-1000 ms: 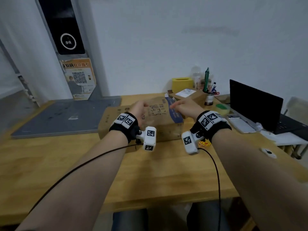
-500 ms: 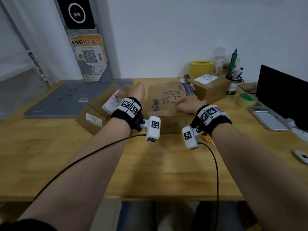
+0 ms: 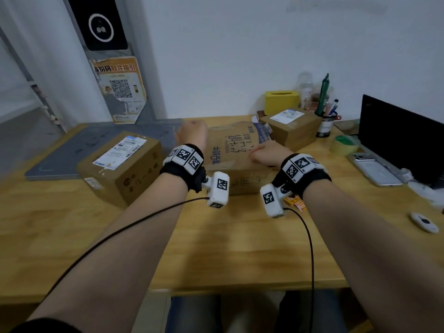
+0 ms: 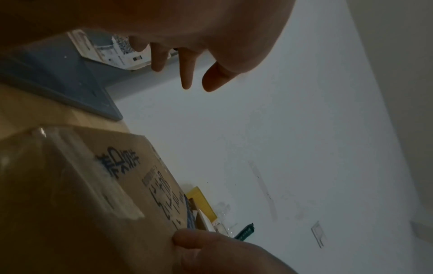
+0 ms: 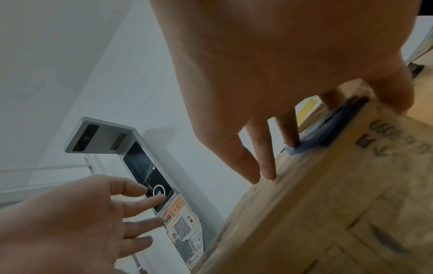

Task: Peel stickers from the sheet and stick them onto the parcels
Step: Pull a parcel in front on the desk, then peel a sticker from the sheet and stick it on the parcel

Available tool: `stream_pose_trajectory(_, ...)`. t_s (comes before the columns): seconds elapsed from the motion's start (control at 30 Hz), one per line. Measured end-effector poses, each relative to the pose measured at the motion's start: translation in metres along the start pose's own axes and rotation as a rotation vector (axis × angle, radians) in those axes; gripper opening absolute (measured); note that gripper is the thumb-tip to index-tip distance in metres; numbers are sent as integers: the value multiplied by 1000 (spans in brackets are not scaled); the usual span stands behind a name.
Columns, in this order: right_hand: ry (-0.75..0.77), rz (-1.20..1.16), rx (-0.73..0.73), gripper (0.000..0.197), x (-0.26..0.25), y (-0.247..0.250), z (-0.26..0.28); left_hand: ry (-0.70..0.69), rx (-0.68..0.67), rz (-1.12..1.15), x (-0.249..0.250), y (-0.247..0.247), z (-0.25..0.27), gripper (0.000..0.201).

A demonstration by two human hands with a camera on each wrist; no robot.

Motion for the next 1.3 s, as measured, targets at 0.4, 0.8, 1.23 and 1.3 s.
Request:
stream_pose_trajectory(0.4,-53,-220,238,37,46,32,11,-24,-442,200,16,-74,42,10)
stream_pose_trajectory(0.8,-321,93,48,24,136,45,24,10,-658,277,30,-139,81,21)
stream_pose_trajectory(1.23,-404,147,-67,60,173,38,20,-19,-714,230,36,-166,97,31)
stream_pose_trajectory(1.3,-406,118,-58,54,173,39,23,-24,-723,232,37,-166,97,31)
Point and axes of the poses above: each hand's wrist, its own z-axis away from the middle knuckle, its own y-axis out of the back of the hand, x = y × z, the point moved 2 cm from there along -z, towards the middle knuckle, and after that the axes turned 2 degrees about -z, right-handed, at the moved point
